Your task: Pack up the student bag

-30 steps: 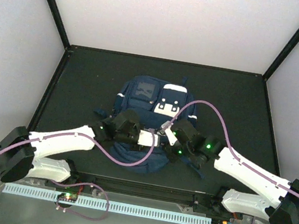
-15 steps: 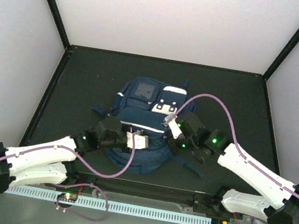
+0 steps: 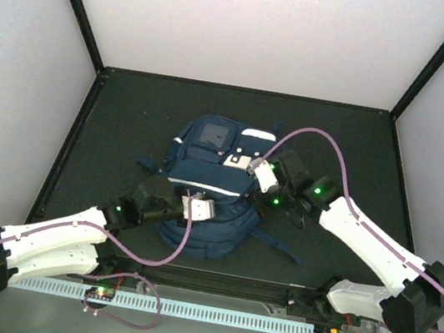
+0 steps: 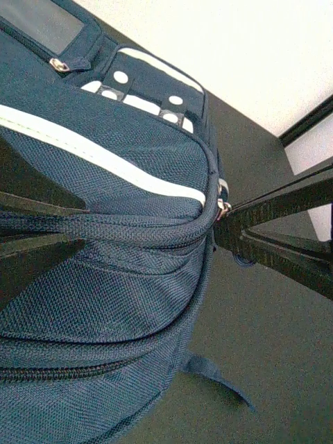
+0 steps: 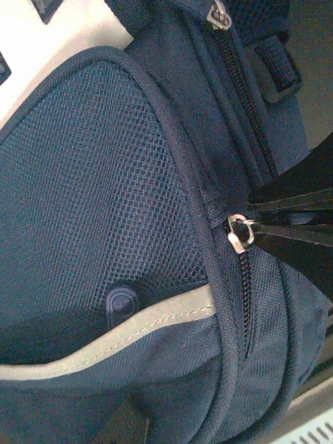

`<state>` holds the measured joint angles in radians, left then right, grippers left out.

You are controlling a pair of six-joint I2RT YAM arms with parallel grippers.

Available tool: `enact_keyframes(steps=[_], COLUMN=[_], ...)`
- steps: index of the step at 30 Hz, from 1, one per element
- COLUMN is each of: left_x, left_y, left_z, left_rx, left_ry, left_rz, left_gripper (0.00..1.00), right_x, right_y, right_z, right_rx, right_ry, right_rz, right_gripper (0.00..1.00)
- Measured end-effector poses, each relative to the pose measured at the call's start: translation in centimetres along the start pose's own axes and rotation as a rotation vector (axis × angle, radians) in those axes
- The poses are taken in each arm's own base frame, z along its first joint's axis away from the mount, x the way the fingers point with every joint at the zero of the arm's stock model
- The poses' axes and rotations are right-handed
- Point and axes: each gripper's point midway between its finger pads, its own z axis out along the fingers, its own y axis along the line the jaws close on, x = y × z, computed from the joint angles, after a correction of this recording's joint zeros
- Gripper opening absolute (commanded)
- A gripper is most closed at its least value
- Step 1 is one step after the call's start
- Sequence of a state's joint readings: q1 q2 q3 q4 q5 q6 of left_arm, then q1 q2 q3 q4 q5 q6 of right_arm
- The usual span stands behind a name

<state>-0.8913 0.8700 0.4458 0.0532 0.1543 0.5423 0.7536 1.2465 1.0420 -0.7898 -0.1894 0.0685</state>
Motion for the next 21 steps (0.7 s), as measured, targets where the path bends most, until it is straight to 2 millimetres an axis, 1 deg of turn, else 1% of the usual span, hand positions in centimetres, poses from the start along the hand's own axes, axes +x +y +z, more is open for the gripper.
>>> enact_keyframes(steps=[1,3,4,6,8,10,12,13,14,17,20,21], left_x=[-0.1,-0.2,-0.3,-0.2,-0.1,0.4,0.9,0.5,1.0,0.5,-0.5,-0.5], left_y=[0.1,0.3,0.2,0.1,-0.2,-0.5,-0.8,-0.7,-1.0,-0.6,0.6,0.9], left_z=[0.0,-0.1,-0.1,-0.2,0.1,0.7,1.8,2.3,3.0,5.1,7.8,8.6], left_rx=[-0.005,-0.013,-0.012,-0.009,0.009,0.025,0.047,0.056,0.074,0.092,0.085,0.083], left_ry=[-0.002,-0.011,-0.015,-0.02,-0.017,-0.003,0.018,0.016,0.04,0.061,0.055,0.058], left_rz=[-0.004,-0.01,-0.013,-0.023,-0.054,-0.094,-0.132,-0.15,-0.162,-0.189,-0.203,-0.206], left_gripper=[0.01,0.02,0.02,0.02,0.02,0.01,0.02,0.02,0.02,0.01,0.02,0.02], right_x=[-0.2,-0.6,-0.8,-1.1,-1.6,-2.4,-2.9,-3.2,-3.4,-3.7,-3.2,-3.0], right_y=[-0.1,-0.1,-0.3,-1.4,-3.2,-4.8,-5.6,-5.9,-6.2,-7.9,-9.9,-10.5], right_z=[-0.1,-0.3,-0.3,-0.4,-0.6,-1.4,-2.6,-3.3,-4.1,-5.9,-6.4,-6.4], right_rx=[-0.013,-0.037,-0.036,-0.009,0.059,0.123,0.163,0.178,0.19,0.242,0.297,0.312], right_ry=[-0.007,-0.02,-0.023,-0.026,-0.049,-0.1,-0.153,-0.182,-0.21,-0.279,-0.302,-0.306], right_rz=[0.013,0.032,0.044,0.072,0.098,0.124,0.137,0.144,0.151,0.207,0.281,0.303], right_gripper=[0.09,0.34,0.39,0.43,0.43,0.46,0.51,0.52,0.54,0.6,0.66,0.66])
